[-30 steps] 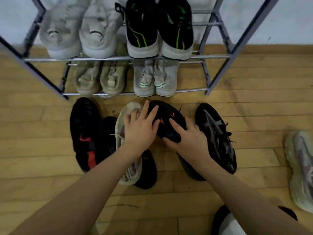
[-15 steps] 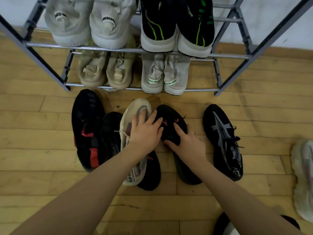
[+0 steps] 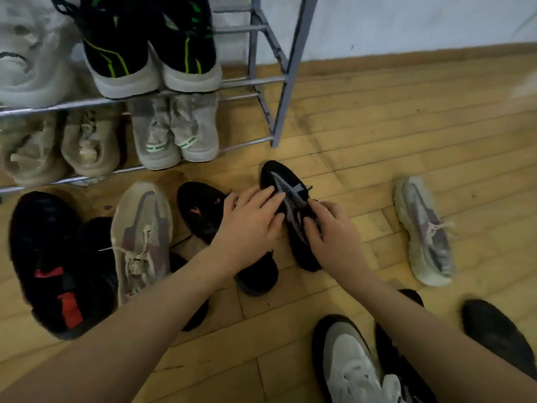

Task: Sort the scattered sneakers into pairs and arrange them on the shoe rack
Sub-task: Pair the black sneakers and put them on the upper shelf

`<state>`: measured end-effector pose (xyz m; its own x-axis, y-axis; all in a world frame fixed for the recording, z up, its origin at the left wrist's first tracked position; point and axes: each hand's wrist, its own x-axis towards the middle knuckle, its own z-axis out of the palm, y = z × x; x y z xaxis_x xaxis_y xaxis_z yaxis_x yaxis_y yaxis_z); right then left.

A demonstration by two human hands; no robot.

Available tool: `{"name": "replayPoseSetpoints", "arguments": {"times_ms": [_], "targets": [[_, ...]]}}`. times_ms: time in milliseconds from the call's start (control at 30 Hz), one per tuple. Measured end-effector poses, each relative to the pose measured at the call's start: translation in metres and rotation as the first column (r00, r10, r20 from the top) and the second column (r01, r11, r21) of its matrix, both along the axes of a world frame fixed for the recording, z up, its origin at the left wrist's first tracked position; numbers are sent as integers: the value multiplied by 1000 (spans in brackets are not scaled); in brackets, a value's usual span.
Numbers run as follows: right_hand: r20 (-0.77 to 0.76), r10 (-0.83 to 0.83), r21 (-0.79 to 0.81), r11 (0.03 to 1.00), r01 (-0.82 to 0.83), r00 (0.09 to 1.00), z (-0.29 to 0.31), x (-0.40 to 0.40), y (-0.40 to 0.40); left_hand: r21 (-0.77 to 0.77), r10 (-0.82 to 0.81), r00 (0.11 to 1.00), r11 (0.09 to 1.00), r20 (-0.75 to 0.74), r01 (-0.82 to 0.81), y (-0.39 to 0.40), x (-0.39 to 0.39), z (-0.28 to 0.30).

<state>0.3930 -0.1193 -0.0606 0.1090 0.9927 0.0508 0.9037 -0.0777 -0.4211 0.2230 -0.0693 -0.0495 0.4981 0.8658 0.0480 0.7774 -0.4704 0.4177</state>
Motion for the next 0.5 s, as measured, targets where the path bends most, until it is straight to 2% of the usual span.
{"name": "replayPoseSetpoints", "arguments": {"times_ms": [100, 267, 367, 500], "targets": [[47, -98, -48, 994, 100, 994, -1, 39, -22, 1, -130, 991, 991, 11, 130, -7, 40, 3], [-26, -292, -146, 947, 286, 956, -15, 95, -61, -59, -320, 947, 946, 5, 320, -27, 103, -15], [-76, -326, -194, 932, 307, 942, -27, 123, -91, -114, -452, 890, 889, -55, 445, -42, 136, -33], [-44, -342, -286, 905, 316, 939, -38, 156, -129, -155, -597, 792, 801, -130, 579, -60, 168, -54]]}}
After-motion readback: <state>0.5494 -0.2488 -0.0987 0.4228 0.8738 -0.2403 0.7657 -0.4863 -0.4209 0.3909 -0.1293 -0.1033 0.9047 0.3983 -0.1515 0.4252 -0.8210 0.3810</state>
